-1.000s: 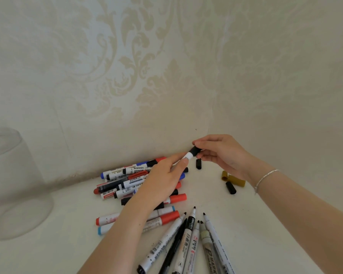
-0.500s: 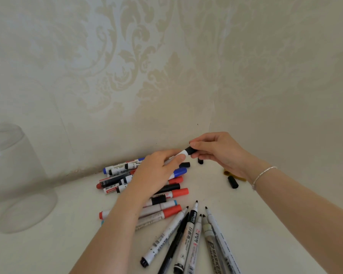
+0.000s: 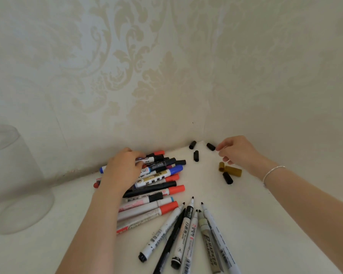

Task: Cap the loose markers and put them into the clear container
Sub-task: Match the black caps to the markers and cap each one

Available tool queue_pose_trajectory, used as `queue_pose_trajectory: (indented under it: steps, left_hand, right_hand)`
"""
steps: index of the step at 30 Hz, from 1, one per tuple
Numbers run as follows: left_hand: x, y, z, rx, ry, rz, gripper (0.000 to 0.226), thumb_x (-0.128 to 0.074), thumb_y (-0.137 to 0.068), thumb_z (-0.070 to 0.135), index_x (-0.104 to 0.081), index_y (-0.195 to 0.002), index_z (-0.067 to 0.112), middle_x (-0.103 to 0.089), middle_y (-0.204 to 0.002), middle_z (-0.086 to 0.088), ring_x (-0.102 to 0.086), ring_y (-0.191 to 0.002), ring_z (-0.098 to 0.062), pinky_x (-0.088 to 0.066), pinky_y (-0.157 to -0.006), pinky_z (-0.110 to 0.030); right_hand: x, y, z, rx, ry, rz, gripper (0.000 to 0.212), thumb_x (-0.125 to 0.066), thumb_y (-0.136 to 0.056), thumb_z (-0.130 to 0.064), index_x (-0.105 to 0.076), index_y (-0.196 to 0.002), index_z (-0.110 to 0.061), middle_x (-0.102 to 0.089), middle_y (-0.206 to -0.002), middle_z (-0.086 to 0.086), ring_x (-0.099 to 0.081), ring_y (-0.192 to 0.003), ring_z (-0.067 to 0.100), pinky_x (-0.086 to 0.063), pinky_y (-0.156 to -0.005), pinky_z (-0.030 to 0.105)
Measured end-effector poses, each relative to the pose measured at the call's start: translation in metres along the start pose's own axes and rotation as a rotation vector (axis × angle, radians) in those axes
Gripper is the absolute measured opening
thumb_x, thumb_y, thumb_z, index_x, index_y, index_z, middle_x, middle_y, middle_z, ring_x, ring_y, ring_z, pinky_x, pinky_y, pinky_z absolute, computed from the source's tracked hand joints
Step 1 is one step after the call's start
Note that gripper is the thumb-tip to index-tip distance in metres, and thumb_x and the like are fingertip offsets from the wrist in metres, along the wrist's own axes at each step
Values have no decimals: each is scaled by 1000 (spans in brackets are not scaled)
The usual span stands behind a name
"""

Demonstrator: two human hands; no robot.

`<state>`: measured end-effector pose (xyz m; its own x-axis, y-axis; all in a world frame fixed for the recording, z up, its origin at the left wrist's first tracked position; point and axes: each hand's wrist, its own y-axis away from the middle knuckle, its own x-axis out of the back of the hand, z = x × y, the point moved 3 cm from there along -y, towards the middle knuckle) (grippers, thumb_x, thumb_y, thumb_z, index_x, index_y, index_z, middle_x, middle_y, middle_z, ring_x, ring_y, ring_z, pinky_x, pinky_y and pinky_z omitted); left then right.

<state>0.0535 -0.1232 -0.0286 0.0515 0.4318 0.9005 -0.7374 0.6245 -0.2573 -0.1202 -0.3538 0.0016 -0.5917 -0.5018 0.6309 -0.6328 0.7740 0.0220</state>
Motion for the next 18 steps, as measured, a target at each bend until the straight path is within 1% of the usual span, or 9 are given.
queue_pose_trajectory:
  steps: [4, 6, 8, 9, 10, 12, 14, 16, 18]
  left_hand:
    - [0, 0, 0, 24, 12, -9, 33, -48, -98, 24, -60, -128, 23, -55, -112, -3, -52, -93, -16, -46, -88, -35]
    - [0, 1, 0, 34, -15, 5, 33, -47, -98, 23, -59, -129, 21, -56, -112, -4, -55, -96, -19, -47, -87, -36]
    - [-2, 1, 2, 37, 9, 32, 38, -46, -98, 21, -52, -135, 20, -58, -115, -5, -57, -102, -23, -48, -89, -38]
    - [-3, 2, 2, 34, 27, 39, 39, -45, -98, 19, -51, -136, 20, -59, -116, -6, -57, -104, -23, -48, -89, -39]
    - [-4, 1, 2, 28, 30, 37, 38, -44, -98, 17, -53, -135, 20, -59, -115, -6, -57, -103, -24, -47, -89, -39]
    - [-6, 0, 3, 23, -2, 25, 36, -42, -98, 15, -58, -130, 19, -59, -114, -6, -56, -105, -24, -45, -91, -39]
    - [-7, 0, 7, 18, -22, 37, 39, -40, -98, 15, -55, -133, 19, -57, -123, -5, -52, -114, -24, -38, -99, -41]
    - [-8, 3, 16, -21, -29, 59, 40, -37, -100, 21, -48, -139, 20, -50, -138, -3, -44, -128, -23, -27, -110, -42]
    - [-11, 7, 31, -101, -57, 51, 42, -34, -102, 30, -40, -143, 24, -38, -150, 1, -31, -139, -19, -13, -116, -42]
  right_hand:
    - [0, 0, 8, 8, 96, -15, 23, -55, -84, 0, -63, -74, -19, -62, -83, 8, -59, -73, 19, -48, -60, 22]
    - [-5, 0, 10, 15, 133, -29, 22, -52, -85, -1, -64, -77, -18, -61, -79, 5, -58, -66, 15, -45, -54, 18]
    - [-9, 0, 11, 21, 153, -32, 20, -50, -87, -1, -65, -87, -14, -58, -76, 1, -56, -57, 8, -38, -43, 12]
    - [-11, 0, 12, 28, 162, -31, 21, -49, -87, -1, -66, -91, -13, -58, -76, 0, -55, -56, 7, -37, -42, 12]
    - [-12, 1, 11, 33, 174, -32, 21, -49, -86, -1, -66, -92, -12, -60, -79, 2, -57, -58, 8, -38, -44, 13]
    - [-16, 1, 11, 40, 197, -37, 22, -49, -84, -1, -65, -85, -17, -64, -89, 6, -64, -69, 17, -46, -54, 19]
    - [-23, -3, 10, 62, 222, -40, 22, -50, -84, -3, -63, -83, -21, -63, -101, 8, -65, -81, 23, -49, -67, 24]
    - [-34, -9, 6, 101, 260, -34, 25, -49, -85, -5, -64, -99, -19, -61, -110, 8, -60, -84, 23, -48, -73, 26]
    - [-45, -16, 0, 142, 299, -24, 32, -48, -88, -7, -63, -114, -17, -60, -114, 8, -59, -91, 23, -47, -78, 27]
